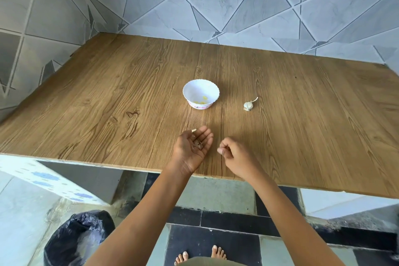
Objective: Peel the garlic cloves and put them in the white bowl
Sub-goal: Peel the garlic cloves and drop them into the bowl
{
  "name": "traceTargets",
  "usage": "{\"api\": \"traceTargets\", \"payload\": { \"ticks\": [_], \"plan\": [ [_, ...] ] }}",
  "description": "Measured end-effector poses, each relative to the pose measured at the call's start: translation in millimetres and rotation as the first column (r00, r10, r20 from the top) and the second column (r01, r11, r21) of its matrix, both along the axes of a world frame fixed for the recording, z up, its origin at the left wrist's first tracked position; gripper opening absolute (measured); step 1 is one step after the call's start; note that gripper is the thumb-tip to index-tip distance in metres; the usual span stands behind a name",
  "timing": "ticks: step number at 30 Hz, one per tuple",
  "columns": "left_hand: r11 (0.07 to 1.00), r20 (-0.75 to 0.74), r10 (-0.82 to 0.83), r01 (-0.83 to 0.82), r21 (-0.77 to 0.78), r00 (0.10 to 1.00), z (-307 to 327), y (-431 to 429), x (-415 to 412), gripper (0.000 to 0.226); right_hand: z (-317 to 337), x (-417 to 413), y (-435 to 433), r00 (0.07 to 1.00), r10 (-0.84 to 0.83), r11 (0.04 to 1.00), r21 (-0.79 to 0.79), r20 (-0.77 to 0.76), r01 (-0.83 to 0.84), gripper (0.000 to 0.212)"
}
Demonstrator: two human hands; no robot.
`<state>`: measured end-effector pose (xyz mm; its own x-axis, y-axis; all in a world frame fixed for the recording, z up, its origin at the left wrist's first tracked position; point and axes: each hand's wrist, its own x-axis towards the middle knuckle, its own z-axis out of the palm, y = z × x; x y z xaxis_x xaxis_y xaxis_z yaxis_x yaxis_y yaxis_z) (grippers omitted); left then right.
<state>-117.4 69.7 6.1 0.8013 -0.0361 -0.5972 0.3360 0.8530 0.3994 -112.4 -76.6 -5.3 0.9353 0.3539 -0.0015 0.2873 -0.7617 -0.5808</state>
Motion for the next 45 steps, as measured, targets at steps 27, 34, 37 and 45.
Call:
{"api": "traceTargets", "payload": {
  "ticks": [27,34,37,45],
  "plan": [
    [0.996,0.037,-0.079,0.080,-0.029,0.996,13,-17,10,0.046,17,-2,-42,0.966,-0.166,0.951,0.291,0.199,0.104,0.009],
    [1.000,0.032,0.023,-0.023,-0.001,0.999,6,-25,-8,0.041,-1,-15,-49,0.992,0.114,0.993,0.023,0.059,-0.115,0.022],
    [0.998,0.020,0.064,-0.064,0.001,0.998,3,-32,-15,0.041,-4,-12,-46,0.986,0.168,0.985,0.042,0.025,-0.169,0.014],
    [0.989,0.018,0.146,-0.147,0.011,0.989,6,-36,-24,0.043,-22,-1,-39,0.980,0.189,0.978,0.074,0.058,-0.193,0.009]
  ]
}}
